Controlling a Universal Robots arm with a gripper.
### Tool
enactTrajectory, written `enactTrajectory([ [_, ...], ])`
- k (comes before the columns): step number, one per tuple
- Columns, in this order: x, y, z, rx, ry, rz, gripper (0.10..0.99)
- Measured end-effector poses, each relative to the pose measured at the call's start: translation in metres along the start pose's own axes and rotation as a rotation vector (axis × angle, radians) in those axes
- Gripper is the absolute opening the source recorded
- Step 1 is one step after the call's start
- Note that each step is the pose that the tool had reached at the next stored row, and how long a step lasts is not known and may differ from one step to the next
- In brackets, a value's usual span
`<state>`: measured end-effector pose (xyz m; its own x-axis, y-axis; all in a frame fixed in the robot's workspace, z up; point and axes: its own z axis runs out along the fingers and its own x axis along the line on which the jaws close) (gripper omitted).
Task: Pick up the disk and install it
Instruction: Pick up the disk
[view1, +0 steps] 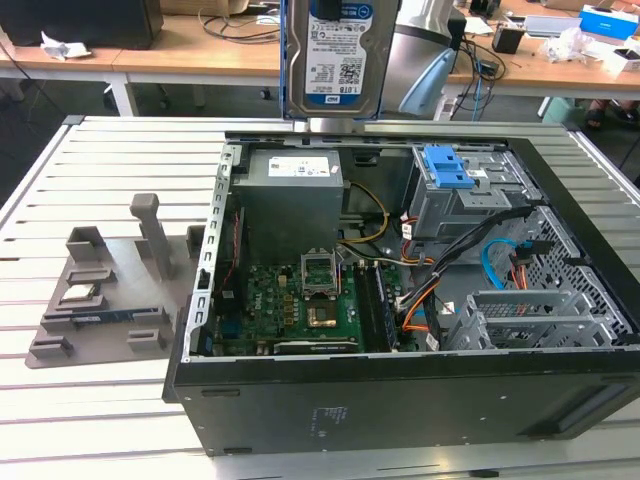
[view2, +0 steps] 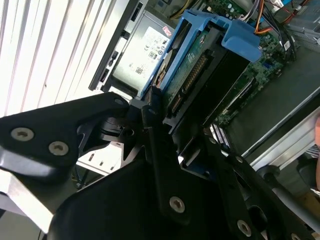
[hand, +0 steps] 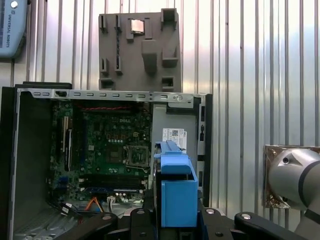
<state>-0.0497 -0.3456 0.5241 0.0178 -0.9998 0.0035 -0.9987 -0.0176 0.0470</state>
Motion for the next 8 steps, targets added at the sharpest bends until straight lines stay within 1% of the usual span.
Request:
enactTrajectory([
  [8, 0.0079, 0.0001, 0.0007, 0.000, 0.0001, 0.000, 0.365],
])
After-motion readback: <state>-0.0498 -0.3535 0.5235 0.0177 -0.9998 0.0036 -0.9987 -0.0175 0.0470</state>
